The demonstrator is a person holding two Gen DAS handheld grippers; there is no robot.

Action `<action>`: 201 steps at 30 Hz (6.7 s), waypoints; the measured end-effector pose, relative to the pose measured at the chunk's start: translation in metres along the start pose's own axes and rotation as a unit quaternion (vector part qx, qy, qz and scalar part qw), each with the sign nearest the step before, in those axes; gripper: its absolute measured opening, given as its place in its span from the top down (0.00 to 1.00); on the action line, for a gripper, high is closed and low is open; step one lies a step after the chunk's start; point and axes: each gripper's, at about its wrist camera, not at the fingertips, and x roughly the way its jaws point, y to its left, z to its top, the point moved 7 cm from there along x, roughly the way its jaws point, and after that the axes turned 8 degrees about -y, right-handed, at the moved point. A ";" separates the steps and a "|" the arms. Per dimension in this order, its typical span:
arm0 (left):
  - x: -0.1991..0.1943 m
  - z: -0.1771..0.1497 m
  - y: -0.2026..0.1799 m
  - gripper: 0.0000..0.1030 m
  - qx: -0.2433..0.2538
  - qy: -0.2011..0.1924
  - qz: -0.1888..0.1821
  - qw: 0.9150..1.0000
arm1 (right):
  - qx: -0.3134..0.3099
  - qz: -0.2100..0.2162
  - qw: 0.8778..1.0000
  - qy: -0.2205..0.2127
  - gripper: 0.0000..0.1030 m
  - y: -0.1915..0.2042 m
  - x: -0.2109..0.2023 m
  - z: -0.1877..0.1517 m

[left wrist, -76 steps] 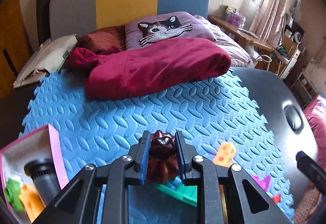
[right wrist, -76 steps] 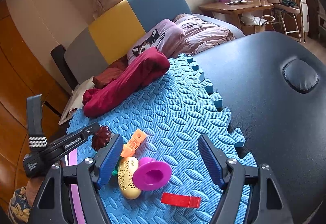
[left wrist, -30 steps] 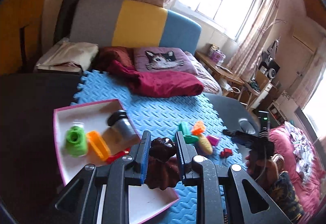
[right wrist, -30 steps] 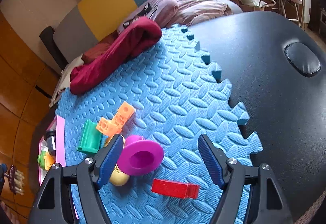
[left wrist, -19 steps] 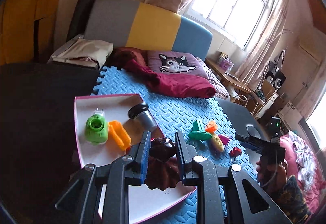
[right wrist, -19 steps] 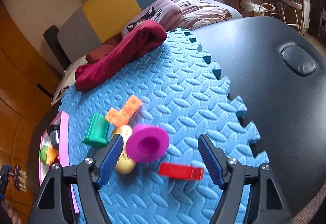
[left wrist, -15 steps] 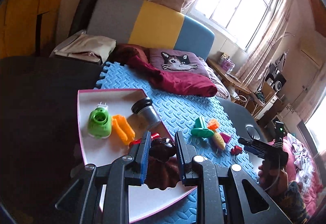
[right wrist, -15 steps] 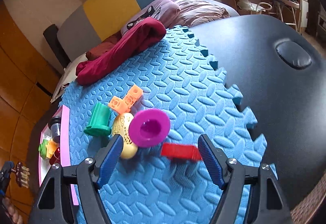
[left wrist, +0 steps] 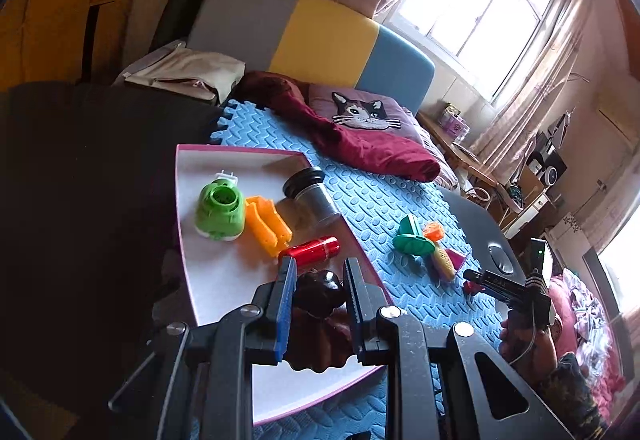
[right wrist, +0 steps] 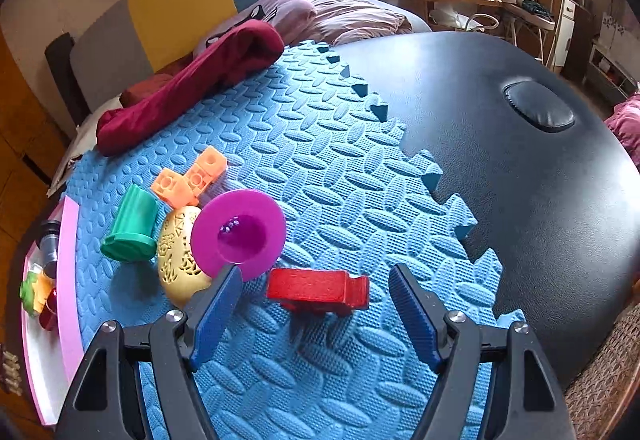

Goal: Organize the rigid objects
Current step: 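Carry the brown toy toward the tray with the left gripper while the right gripper grasps the red block, then lower the brown toy into the tray and open the left gripper, then carry the red block into the tray and release it with the right gripper, then move the left gripper to the green stand toy and grasp it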

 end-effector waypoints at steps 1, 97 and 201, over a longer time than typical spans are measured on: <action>0.000 -0.001 0.002 0.77 -0.002 0.001 0.001 1.000 | -0.009 -0.002 1.000 0.000 0.52 0.002 0.001 -0.001; -0.003 -0.027 0.047 0.33 0.012 -0.030 0.188 0.982 | -0.047 0.082 0.994 -0.047 0.53 0.039 -0.046 0.004; 0.006 -0.027 -0.017 0.22 0.110 -0.010 0.169 0.979 | -0.105 0.132 0.979 -0.117 0.36 0.090 -0.054 0.058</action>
